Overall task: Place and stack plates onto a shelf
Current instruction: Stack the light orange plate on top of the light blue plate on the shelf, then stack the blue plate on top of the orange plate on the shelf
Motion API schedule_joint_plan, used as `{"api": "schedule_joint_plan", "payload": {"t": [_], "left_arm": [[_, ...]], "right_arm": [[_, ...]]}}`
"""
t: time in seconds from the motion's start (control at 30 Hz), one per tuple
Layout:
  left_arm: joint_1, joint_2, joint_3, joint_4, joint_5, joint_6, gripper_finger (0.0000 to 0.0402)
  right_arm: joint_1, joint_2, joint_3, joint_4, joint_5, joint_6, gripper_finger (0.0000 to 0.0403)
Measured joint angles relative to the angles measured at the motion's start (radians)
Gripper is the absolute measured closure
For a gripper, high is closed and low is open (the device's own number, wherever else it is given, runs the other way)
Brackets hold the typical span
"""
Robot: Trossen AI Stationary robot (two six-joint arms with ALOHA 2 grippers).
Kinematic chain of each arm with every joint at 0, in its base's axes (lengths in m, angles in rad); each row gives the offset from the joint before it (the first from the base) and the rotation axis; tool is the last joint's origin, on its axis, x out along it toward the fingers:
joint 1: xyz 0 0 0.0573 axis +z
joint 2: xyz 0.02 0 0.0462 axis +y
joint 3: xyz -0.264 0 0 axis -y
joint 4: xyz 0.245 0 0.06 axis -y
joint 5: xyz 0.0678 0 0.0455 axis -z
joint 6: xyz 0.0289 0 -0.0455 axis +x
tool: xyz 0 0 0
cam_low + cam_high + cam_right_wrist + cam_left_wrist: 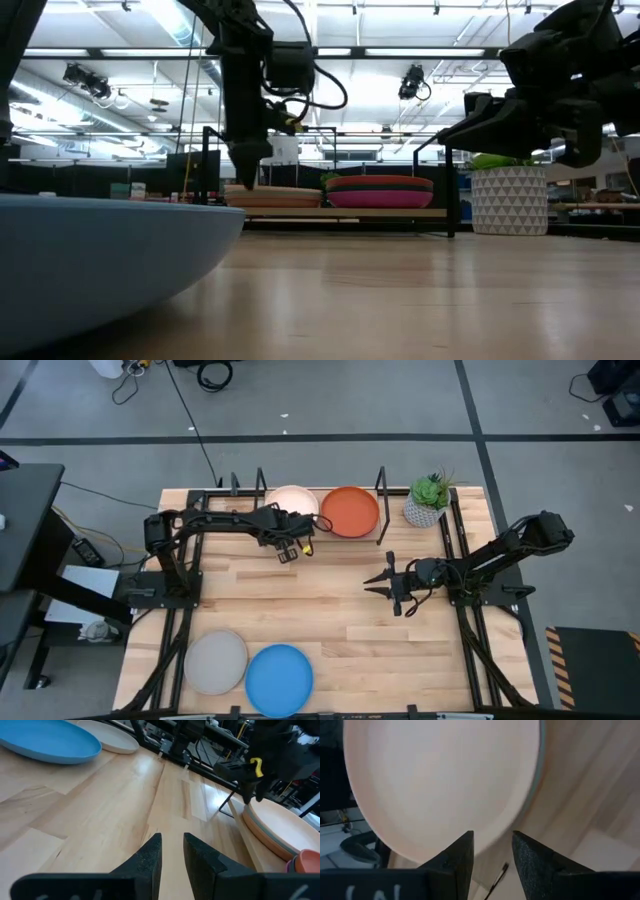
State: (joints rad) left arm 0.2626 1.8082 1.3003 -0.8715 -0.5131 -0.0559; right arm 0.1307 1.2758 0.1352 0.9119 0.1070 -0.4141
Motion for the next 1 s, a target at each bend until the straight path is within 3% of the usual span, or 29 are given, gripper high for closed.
{"api": "schedule_joint_plan", "payload": {"t": [0.23, 0.3, 0.47, 0.57, 0.83, 1.0], "left_arm": [[-0.035, -0.027, 0.067, -0.042, -0.011, 0.01, 0.026], [-0.052, -0.037, 0.096, -0.055, 0.112, -0.025, 0.026], [-0.119, -0.038, 0.126, -0.054, 0.599, -0.271, 0.026], [-0.204, -0.037, 0.112, -0.072, 0.709, -0.36, 0.026], [-0.439, -0.036, 0.107, -0.134, 0.707, -0.482, 0.026], [-0.56, -0.031, 0.107, -0.095, 0.578, -0.482, 0.026]], "right_arm": [[0.0, 0.0, 0.0, -0.009, 0.001, -0.002, 0.0317], [0.0, 0.0, 0.0, -0.009, 0.003, -0.003, 0.0317], [0.0, 0.0, 0.0, -0.022, 0.003, -0.003, 0.0317], [0.0, 0.0, 0.0, -0.026, 0.003, -0.002, 0.0317], [0.0, 0.0, 0.0, -0.023, 0.003, 0.0, 0.0317], [0.0, 0.0, 0.0, -0.018, 0.003, -0.001, 0.0317]]}}
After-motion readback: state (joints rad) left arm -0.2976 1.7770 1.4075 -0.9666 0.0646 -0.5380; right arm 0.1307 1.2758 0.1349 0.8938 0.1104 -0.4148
